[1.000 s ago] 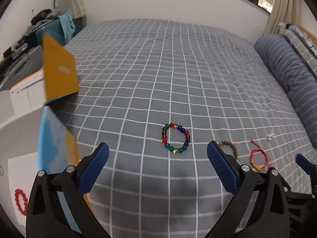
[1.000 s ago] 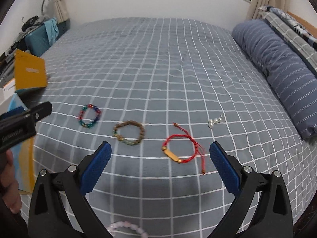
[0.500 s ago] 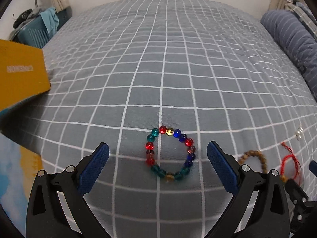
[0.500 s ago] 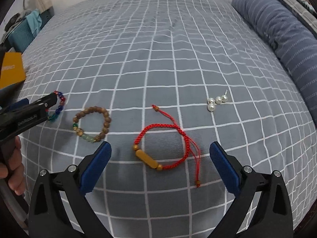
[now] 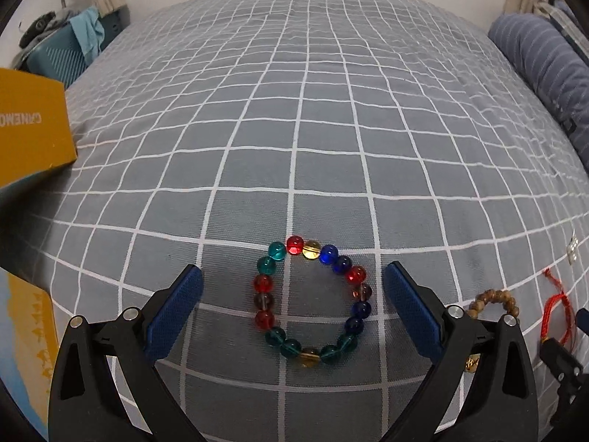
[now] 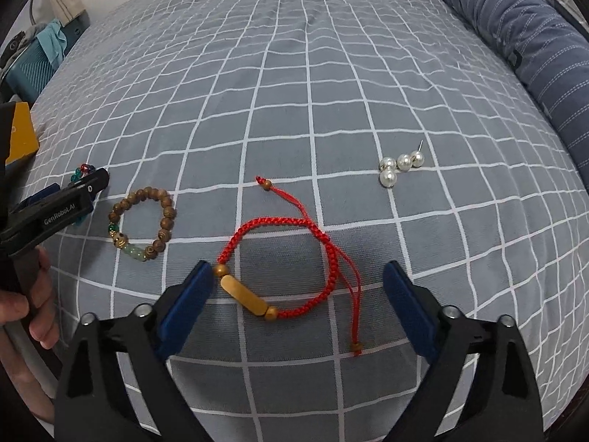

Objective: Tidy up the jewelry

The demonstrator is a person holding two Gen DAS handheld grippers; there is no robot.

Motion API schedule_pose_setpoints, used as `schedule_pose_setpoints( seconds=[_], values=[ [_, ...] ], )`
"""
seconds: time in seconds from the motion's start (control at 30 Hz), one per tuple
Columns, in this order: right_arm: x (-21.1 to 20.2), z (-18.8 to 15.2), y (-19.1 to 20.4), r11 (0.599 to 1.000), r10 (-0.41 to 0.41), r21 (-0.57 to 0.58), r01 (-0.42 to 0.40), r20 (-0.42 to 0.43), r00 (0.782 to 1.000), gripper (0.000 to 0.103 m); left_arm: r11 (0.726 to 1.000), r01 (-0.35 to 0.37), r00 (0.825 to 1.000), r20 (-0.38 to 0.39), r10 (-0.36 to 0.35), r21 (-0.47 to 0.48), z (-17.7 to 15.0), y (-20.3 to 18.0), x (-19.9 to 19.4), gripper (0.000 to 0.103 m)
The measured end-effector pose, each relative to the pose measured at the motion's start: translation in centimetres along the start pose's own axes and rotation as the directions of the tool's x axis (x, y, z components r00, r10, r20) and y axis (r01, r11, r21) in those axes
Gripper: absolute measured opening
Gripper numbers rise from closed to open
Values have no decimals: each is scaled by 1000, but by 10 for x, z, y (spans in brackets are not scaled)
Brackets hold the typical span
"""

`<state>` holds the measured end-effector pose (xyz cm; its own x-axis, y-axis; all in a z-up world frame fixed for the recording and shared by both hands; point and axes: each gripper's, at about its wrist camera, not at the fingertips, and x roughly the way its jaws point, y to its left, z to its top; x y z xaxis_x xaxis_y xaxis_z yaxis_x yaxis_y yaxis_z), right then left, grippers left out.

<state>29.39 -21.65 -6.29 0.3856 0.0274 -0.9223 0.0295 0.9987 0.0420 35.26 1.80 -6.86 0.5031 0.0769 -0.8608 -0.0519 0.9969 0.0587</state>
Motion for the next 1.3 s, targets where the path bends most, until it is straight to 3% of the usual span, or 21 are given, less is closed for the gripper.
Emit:
schedule_pose_setpoints(
  seconds=[0.07,0.17,0.4,0.43,0.47,0.67,1.0,1.03,1.3],
  values=[
    [0,0,1,1000,-2,2,2,0,1000,78,1000,3,1000,-3,-3,-7,1,0,-1,90],
    [-1,1,3,1000,5,3,-5,-2,1000,71,1000,3,1000,-5,-3,-8,0,0,-3,75],
    [-1,1,8,1000,1,-7,-1,-2,1000,55,1000,20,1000,-8,-20,-4,-1,0,-7,33],
    [-1,1,7,1000,2,-9,-2,-1,1000,49,1000,22,1000,-9,-22,-3,-1,1,-7,22],
    [-2,1,8,1000,3,-12,-3,-1,1000,43,1000,28,1000,-12,-28,-2,-2,1,-8,19],
    [-2,0,6,1000,7,-20,-7,5,1000,11,999,34,999,-11,-34,-4,-3,1,-10,19],
    [-13,0,8,1000,-1,-24,2,43,999,9,999,40,999,5,-40,2,-3,2,-20,17],
    [-13,0,8,1000,1,-22,0,45,999,9,999,42,999,7,-42,3,-3,2,-21,0],
    [-19,-1,8,1000,2,-21,-1,56,998,9,999,50,999,15,-50,7,-3,2,-28,0]
  ],
)
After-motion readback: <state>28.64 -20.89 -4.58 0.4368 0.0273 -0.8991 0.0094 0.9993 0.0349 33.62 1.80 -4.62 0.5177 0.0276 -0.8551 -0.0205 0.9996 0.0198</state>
